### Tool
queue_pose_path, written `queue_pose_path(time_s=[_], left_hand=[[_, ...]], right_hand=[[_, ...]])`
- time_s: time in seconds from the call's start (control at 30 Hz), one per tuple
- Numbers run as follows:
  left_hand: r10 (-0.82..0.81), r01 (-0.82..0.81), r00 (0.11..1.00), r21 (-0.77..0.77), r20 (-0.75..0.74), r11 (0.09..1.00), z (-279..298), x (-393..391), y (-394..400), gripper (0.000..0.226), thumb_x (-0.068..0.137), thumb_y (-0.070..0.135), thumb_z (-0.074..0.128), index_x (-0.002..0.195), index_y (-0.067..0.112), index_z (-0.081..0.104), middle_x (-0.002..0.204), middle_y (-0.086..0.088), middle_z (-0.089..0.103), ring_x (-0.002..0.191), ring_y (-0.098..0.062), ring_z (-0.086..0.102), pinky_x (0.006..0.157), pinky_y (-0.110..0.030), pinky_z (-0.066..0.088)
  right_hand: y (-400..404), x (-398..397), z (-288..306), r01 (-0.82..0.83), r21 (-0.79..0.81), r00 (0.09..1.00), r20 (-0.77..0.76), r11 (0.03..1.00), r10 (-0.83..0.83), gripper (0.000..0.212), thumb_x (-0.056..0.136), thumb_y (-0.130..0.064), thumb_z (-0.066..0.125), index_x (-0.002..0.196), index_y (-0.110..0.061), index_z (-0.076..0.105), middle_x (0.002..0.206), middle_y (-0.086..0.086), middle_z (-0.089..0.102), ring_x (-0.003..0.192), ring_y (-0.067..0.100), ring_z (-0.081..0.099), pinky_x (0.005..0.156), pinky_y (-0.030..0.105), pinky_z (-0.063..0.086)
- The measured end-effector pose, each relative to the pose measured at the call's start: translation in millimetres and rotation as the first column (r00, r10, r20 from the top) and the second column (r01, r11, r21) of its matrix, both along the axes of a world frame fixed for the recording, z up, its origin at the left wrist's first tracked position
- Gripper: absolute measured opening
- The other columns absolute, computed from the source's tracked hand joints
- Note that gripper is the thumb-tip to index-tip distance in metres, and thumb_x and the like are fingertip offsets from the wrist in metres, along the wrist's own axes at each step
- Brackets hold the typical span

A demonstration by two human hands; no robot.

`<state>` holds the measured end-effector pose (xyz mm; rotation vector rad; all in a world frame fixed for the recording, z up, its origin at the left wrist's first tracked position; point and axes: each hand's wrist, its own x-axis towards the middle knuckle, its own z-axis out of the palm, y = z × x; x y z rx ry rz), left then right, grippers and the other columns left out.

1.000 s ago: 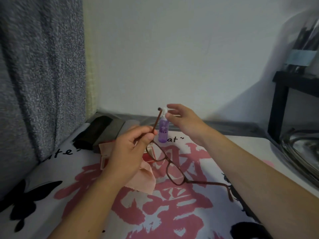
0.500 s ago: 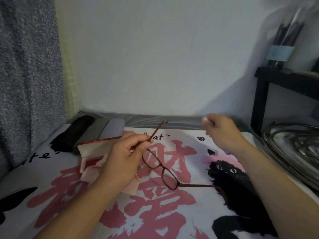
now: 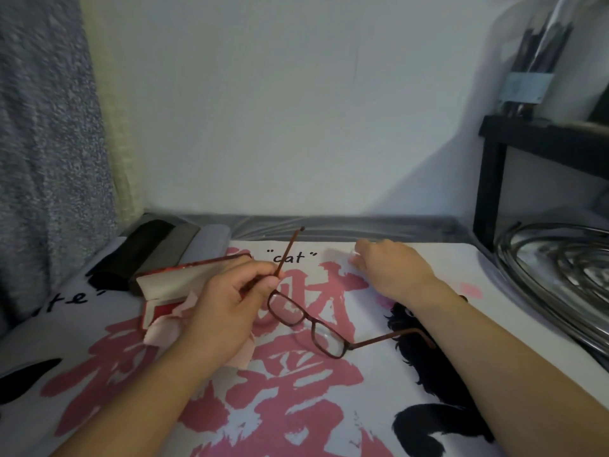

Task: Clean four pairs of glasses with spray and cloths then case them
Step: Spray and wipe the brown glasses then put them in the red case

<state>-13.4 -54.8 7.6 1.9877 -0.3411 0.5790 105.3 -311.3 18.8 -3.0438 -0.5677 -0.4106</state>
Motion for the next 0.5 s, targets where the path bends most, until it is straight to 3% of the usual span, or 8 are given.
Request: queue_pose_path(time_s=[0.13,0.23,0.37,0.43,0.5], left_hand=[[-0.005,0.005,1.0,0.012,-0.008,1.0,1,1,0,0.024,0.096,0.008,0.064,0.092,0.031,0.071,0.087,0.003,0.064,0.084,-0.018,0.063,0.077,-0.032,0.053],[-0.002,0.002,1.0,0.009,-0.023,1.0,0,0,1,0.021,0.096,0.009,0.064,0.093,0.028,0.072,0.086,0.003,0.064,0.081,-0.017,0.063,0.074,-0.026,0.051],[-0.006,0.006,0.997,0.003,-0.079,1.0,1,-2,0,0.02,0.096,0.01,0.063,0.094,0.027,0.072,0.087,0.008,0.066,0.083,-0.013,0.065,0.075,-0.019,0.05],[-0.008,0.0,0.991,-0.059,-0.134,0.998,2,-2,-1,0.02,0.096,0.008,0.063,0.095,0.026,0.073,0.091,0.008,0.071,0.087,-0.01,0.068,0.078,-0.017,0.052],[-0.021,-0.009,0.983,-0.162,-0.184,0.987,4,-3,-4,0.021,0.094,0.005,0.065,0.094,0.024,0.074,0.093,0.007,0.075,0.088,-0.009,0.07,0.078,-0.018,0.054]], right_hand=[[11,3,3,0.041,-0.093,0.999,-0.013,0.995,-0.043,0.03,0.102,-0.049,0.043,0.091,-0.021,0.046,0.092,0.006,0.067,0.073,0.028,0.056,0.064,0.036,0.041],[11,3,5,0.081,-0.031,0.994,-0.073,0.996,-0.083,0.042,0.097,-0.058,0.049,0.099,-0.017,0.055,0.094,0.007,0.068,0.078,0.029,0.058,0.066,0.038,0.046],[-11,-8,16,0.109,0.204,0.964,-0.262,0.973,-0.053,0.05,0.092,-0.053,0.064,0.125,-0.016,0.057,0.115,0.008,0.065,0.094,0.026,0.06,0.072,0.034,0.044],[-26,-16,27,0.115,0.375,0.957,-0.291,0.92,-0.001,0.035,0.095,-0.041,0.064,0.108,-0.008,0.062,0.108,0.014,0.068,0.079,0.023,0.056,0.065,0.033,0.042],[-37,-24,39,0.113,0.62,0.973,-0.227,0.776,0.04,0.025,0.099,-0.033,0.06,0.094,-0.009,0.066,0.093,0.017,0.07,0.068,0.02,0.057,0.064,0.032,0.045]])
